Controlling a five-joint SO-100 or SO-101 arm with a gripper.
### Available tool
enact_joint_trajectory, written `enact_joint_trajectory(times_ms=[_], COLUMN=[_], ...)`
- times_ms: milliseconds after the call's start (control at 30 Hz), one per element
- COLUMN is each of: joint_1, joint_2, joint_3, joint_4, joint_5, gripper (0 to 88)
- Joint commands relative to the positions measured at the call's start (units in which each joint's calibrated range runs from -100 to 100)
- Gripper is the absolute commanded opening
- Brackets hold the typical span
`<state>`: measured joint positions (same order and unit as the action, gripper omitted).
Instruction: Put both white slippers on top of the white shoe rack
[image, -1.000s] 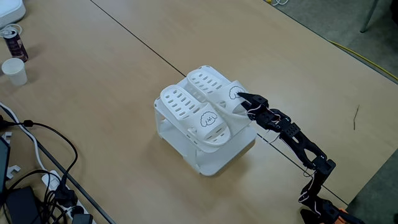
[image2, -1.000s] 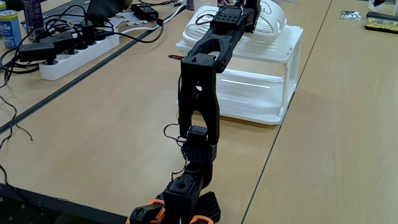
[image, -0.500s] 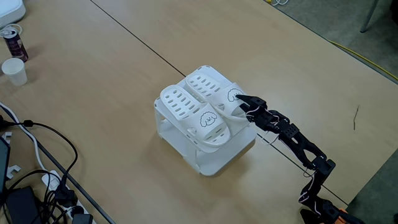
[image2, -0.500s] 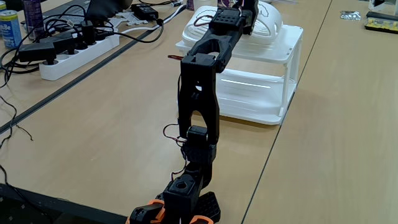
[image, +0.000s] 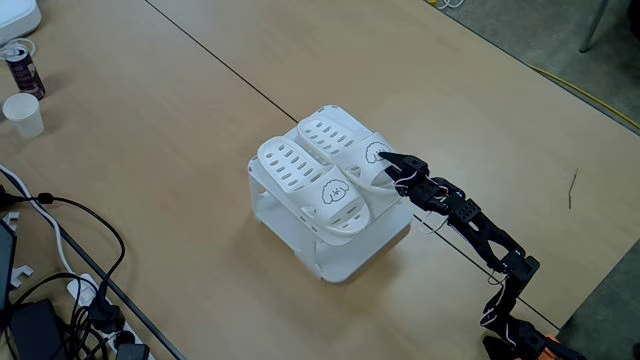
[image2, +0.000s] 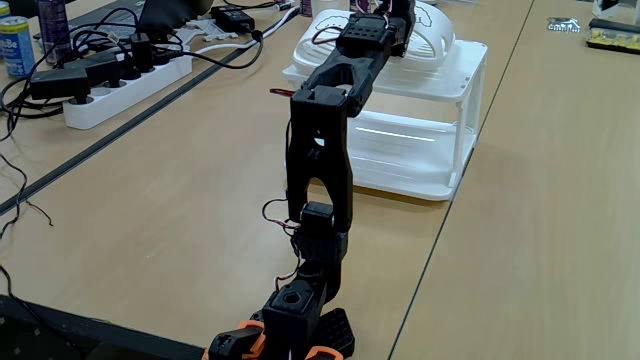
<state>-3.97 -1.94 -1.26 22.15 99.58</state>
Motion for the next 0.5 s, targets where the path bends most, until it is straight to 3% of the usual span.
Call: enact_joint_trajectory(times_ms=[0,467], joint_1=[-0.22,-0.22], joint_2=[-4.75,-3.49], joint_3=[-1.22,-0.95], joint_4=[-2.99,-5.23], joint_5=[0.42,0.42], gripper=[0.7,0.7])
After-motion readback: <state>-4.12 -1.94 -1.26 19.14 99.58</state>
